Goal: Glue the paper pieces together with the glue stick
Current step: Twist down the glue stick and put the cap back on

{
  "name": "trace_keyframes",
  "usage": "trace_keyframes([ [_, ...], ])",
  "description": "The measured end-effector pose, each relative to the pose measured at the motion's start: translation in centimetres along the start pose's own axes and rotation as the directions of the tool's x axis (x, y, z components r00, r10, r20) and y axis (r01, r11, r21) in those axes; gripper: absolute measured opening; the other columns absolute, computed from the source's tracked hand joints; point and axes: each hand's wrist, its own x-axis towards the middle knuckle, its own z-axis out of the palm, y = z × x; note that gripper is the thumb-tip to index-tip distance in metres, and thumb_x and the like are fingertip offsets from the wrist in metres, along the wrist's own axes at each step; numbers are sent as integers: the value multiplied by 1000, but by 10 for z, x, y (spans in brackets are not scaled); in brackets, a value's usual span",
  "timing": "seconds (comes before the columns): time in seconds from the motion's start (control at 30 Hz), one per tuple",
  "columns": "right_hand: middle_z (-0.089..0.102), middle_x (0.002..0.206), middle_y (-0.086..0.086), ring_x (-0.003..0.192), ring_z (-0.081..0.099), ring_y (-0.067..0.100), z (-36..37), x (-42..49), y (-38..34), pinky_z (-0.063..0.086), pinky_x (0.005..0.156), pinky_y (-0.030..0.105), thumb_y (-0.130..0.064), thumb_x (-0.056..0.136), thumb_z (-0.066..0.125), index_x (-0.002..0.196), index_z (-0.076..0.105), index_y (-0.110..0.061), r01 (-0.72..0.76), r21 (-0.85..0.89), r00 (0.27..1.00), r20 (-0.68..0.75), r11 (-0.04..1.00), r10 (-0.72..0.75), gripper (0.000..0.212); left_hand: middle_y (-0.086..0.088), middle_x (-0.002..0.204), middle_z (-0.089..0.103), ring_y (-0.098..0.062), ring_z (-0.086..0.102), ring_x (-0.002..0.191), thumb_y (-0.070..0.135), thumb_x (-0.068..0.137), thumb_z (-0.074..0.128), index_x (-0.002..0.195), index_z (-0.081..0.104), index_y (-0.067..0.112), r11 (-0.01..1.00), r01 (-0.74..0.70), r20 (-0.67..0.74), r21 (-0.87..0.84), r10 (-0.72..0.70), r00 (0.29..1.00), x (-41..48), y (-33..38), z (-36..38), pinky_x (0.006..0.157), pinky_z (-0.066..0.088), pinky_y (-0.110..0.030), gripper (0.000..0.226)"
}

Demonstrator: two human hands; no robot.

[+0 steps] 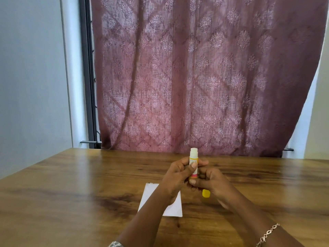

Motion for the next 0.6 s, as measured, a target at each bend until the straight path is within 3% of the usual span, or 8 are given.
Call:
trace_keyframes([
  [0.17, 61, 56, -3, 47, 54, 8, 8, 1, -1, 39, 48, 25, -5, 71, 73, 73, 58, -11, -21, -60, 991, -130, 998, 13, 16, -10, 113, 66, -26, 60, 73, 27, 86, 50, 94, 69, 23, 1000, -7, -8, -18, 7, 1000, -1, 2, 3, 47, 50, -25, 22],
  [0.27, 67, 68, 1, 57, 60, 7, 5, -2, -5, 42, 49, 19, -7, 80, 63, 84, 63, -10, -30, 22, 999, -18, 999, 30, 5, -2, 112, 69, -28, 54, 77, 29, 88, 51, 93, 68, 23, 1000, -1, -14, 13, 1, 1000, -2, 5, 1, 52, 45, -25, 19],
  [0.33, 70, 75, 0, 64, 63, 8, 1, -4, -7, 45, 53, 19, -5, 85, 56, 90, 65, -7, -44, 75, 998, 44, 996, 41, 10, 2, 109, 71, -23, 54, 74, 31, 88, 53, 95, 64, 18, 999, 14, -24, 42, -13, 1000, -3, 7, -1, 53, 43, -22, 19],
  [0.43, 68, 71, 0, 61, 61, 7, 0, -3, -5, 44, 53, 18, -2, 84, 56, 86, 65, -7, -26, 40, 999, 30, 999, 25, 10, -1, 110, 70, -12, 56, 63, 31, 85, 51, 92, 64, 18, 999, 4, -28, 44, -2, 1000, -3, 6, 2, 50, 45, -20, 19],
  [0.6, 62, 50, -5, 48, 55, 6, 5, 2, 1, 39, 45, 20, -4, 74, 70, 78, 60, -12, -41, -89, 995, -94, 995, 33, 13, 3, 107, 71, -33, 59, 85, 27, 86, 51, 93, 69, 27, 1000, -9, -40, 22, 10, 999, -4, 4, 5, 53, 49, -29, 19],
])
